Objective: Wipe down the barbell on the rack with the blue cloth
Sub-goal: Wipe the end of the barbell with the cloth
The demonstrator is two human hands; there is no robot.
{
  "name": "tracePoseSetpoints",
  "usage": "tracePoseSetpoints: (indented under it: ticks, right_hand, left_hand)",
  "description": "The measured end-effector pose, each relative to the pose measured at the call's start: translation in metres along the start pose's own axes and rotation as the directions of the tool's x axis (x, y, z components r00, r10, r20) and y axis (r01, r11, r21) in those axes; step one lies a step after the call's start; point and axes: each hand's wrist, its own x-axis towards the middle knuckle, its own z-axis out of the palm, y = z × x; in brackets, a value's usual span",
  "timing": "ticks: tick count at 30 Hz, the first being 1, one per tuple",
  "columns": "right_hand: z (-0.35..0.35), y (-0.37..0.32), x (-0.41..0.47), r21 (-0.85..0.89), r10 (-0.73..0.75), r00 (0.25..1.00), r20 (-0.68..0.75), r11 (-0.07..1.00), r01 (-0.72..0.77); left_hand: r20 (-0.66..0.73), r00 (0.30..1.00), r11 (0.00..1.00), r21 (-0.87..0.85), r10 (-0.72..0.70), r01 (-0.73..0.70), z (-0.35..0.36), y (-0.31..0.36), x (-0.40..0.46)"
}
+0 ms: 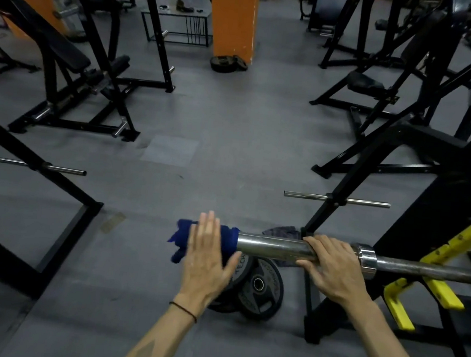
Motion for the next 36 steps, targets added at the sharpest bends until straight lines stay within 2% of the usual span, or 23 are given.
tracePoseSetpoints:
  ticks: [3,6,8,11,13,14,17,21,23,26,28,31,34,36]
  right_hand:
    - [0.000,0.000,0.001,0.000,-0.003,1.000,0.001,1.000,0.003]
    - [0.000,-0.001,0.001,0.008,-0.006,1.000,-0.002,1.000,0.006]
    - [0.001,0.000,0.001,0.008,0.002,1.000,0.001,1.000,-0.002]
    - [0.002,0.000,0.001,-0.003,0.007,1.000,0.007,1.000,-0.007]
    - [0.002,-0.001,0.001,-0.009,0.007,1.000,0.004,1.000,-0.007]
    - [0.002,-0.001,0.000,-0.009,0.005,1.000,0.001,1.000,-0.005]
    - [0.003,0.000,0.000,-0.011,-0.001,1.000,0.000,1.000,0.001]
    - [0.003,0.002,0.003,-0.019,-0.004,0.999,0.034,1.000,0.004]
    - [0.001,0.005,0.007,-0.024,-0.003,0.998,0.065,1.000,0.005]
    - [0.001,0.009,0.013,-0.021,-0.009,0.995,0.103,1.000,0.011]
    - [0.001,0.009,0.015,-0.025,-0.003,0.993,0.114,1.000,0.006]
    - [0.001,0.007,0.014,-0.021,0.008,0.992,0.126,1.000,-0.005]
    - [-0.002,0.005,0.014,-0.003,0.021,0.989,0.149,1.000,-0.021]
    - [-0.003,0.004,0.014,0.005,0.020,0.989,0.149,1.000,-0.021]
  left_hand:
    - [0.032,0.992,0.992,-0.041,0.124,-0.123,0.006,0.045,0.006]
    - [0.047,0.980,0.980,-0.052,0.196,-0.193,0.003,0.038,0.007]
    - [0.013,0.988,0.987,-0.040,0.156,-0.155,-0.002,0.005,0.005]
    - [-0.018,1.000,1.000,0.016,0.005,-0.004,-0.016,-0.059,-0.002]
    - [-0.009,0.998,0.997,0.034,-0.065,0.065,-0.027,-0.078,-0.003]
    - [-0.004,0.999,0.998,0.033,-0.048,0.048,-0.028,-0.074,-0.002]
    - [0.054,0.991,0.992,0.024,0.120,-0.121,-0.015,-0.021,0.004]
    - [0.092,0.991,0.995,0.011,0.098,-0.099,0.006,0.052,0.004]
    - [0.117,0.976,0.983,0.002,0.184,-0.186,0.005,0.055,0.002]
    - [0.103,0.936,0.942,-0.007,0.335,-0.336,-0.003,0.023,0.003]
    - [0.042,0.957,0.958,-0.050,0.286,-0.283,-0.009,-0.015,0.006]
    - [-0.022,0.997,0.997,-0.010,0.072,-0.072,-0.016,-0.059,0.010]
    - [-0.016,0.993,0.993,-0.001,-0.117,0.117,-0.012,-0.041,0.013]
    - [0.035,0.998,0.998,0.018,-0.058,0.057,-0.007,-0.007,0.012]
